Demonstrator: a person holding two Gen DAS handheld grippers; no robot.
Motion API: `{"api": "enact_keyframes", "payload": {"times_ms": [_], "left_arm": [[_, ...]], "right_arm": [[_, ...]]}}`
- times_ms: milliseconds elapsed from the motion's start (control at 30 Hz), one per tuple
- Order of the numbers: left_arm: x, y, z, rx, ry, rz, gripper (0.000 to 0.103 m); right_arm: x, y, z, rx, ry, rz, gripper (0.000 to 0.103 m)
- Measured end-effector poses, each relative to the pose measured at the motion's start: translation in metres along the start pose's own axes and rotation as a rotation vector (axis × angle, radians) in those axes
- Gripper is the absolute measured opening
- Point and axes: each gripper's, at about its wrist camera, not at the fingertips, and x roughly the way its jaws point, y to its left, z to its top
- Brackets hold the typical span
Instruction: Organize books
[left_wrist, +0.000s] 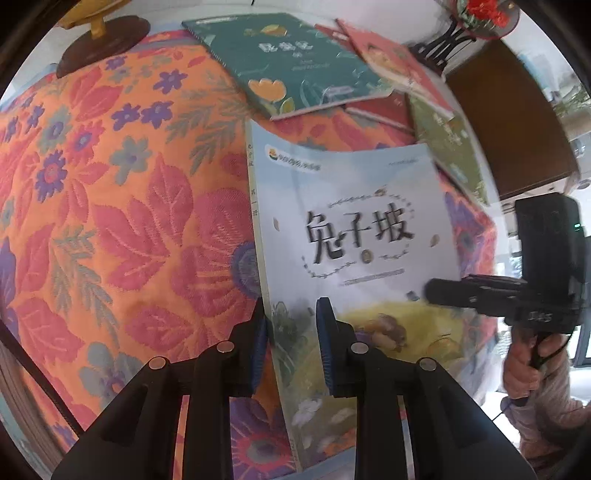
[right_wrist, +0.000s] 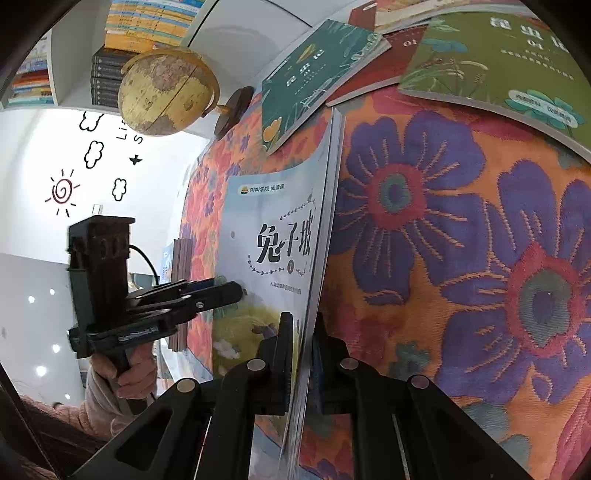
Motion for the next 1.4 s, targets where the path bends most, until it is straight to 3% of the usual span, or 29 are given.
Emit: {"api": "enact_keyframes", "payload": {"times_ms": [733, 1400], "left_arm": [[-0.049, 0.026, -0.017, -0.036, -0.08, 0.026, 0.026], [-0.111, 0.096, -0.051, -0.096, -0.143, 0.099, 0.026]], "right_arm": [[0.026, 0.056, -0.002, -0.048, 0.029, 0.035, 0.009], [0.091, 0.139, 0.002, -0.083, 0.08, 0.061, 0.009]]}}
